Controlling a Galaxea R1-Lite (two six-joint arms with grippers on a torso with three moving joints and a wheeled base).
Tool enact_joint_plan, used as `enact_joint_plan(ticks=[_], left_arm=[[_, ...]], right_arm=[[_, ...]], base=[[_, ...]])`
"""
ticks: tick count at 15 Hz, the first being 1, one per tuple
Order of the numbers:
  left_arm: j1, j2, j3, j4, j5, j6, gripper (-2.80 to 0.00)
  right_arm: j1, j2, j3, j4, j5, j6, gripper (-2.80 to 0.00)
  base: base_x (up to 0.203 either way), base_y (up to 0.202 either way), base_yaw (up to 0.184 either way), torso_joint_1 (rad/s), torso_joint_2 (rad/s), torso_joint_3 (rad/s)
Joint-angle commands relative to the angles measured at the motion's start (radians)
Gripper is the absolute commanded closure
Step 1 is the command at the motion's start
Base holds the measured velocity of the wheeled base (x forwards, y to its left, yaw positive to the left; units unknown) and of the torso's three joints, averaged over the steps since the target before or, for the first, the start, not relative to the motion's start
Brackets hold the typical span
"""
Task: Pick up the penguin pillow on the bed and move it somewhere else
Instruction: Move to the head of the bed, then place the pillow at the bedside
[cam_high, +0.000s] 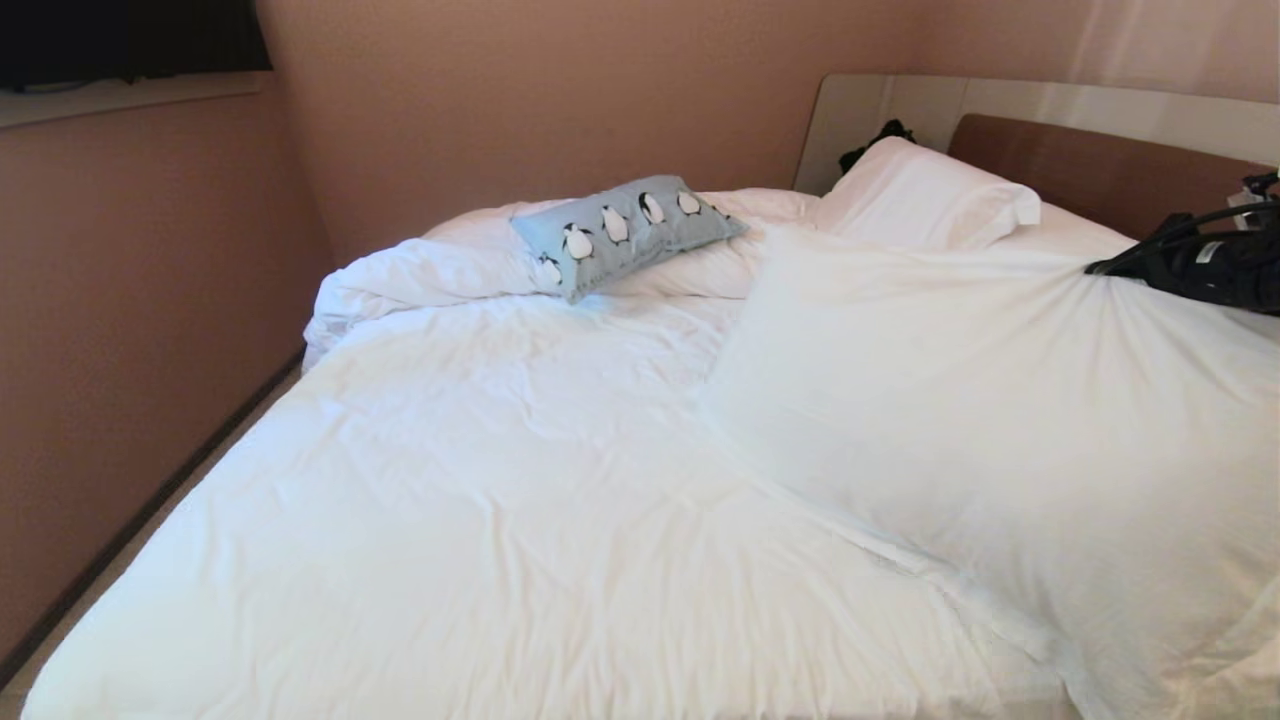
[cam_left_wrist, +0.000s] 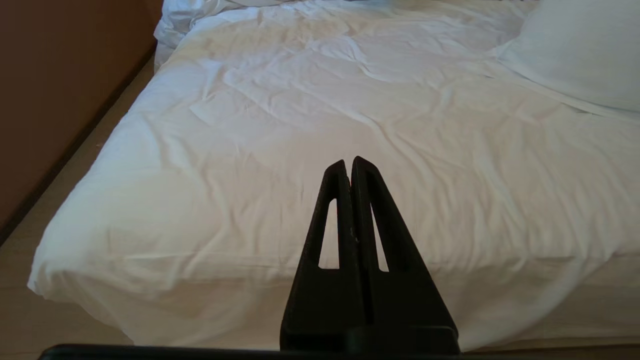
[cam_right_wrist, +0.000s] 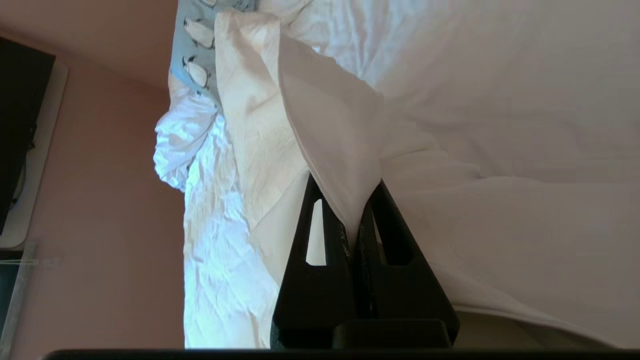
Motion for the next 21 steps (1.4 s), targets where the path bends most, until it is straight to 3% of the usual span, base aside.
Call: enact_joint_plan(ticks=[1, 21], left_arm=[[0.000, 0.000, 0.000, 0.000, 0.000, 0.000, 0.00], [0.000, 0.000, 0.001, -0.001, 0.000, 0.000, 0.00]], right_arm=[[-0.020, 0.005, 0.000, -0.018, 0.029, 0.006, 0.00], [-0.138, 0.055, 0.000, -0.116, 0.093, 0.010, 0.00]], base=[[0.000, -0.199, 0.007, 0.007, 0.00, 0.002], [0.000, -0.193, 0.001, 0.001, 0.00, 0.002]])
